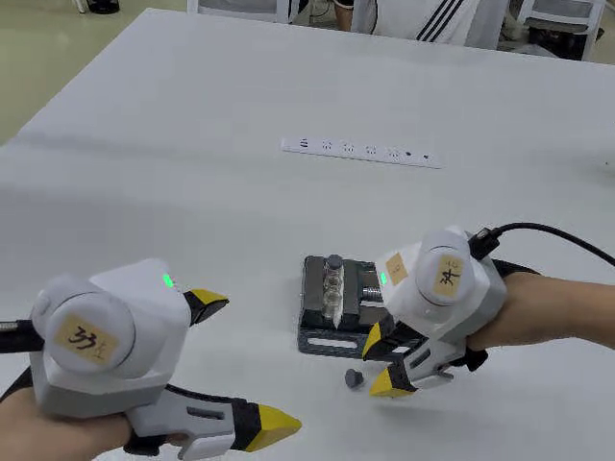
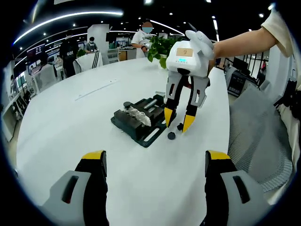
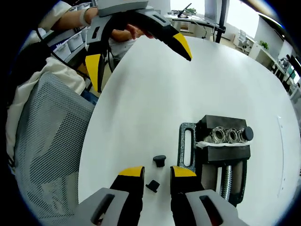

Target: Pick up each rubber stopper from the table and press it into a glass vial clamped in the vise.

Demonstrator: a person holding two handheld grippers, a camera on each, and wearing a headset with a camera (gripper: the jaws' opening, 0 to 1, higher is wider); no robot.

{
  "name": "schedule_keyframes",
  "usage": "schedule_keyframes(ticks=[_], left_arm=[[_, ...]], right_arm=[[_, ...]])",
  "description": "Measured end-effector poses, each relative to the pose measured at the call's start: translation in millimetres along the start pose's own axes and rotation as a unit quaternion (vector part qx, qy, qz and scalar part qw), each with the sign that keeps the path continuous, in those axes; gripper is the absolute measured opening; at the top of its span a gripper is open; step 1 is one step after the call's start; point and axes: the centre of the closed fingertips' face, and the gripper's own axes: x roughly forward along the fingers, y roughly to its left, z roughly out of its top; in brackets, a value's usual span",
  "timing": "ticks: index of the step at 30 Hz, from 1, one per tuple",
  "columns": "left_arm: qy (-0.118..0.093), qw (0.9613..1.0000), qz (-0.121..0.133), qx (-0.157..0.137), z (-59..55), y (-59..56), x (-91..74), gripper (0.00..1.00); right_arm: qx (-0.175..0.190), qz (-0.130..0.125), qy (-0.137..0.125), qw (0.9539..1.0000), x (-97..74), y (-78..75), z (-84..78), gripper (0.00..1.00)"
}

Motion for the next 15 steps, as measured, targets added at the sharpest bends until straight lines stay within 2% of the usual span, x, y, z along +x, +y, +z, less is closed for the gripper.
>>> schedule_keyframes(ticks=[6, 15], left_arm=[[-0.001, 1.0000, 0.000, -0.003, -1.3, -0.9, -1.1, 0.84], [-0.003, 1.0000, 0.002, -0.007, -3.3, -0.9, -2.4, 0.84]], right_arm=[[-0.007, 0.003, 0.000, 1.0000, 4.5, 0.1, 7.1, 0.18], [-0.026, 0.008, 0.016, 0.9995, 9.6, -0.1, 11.5, 0.16]])
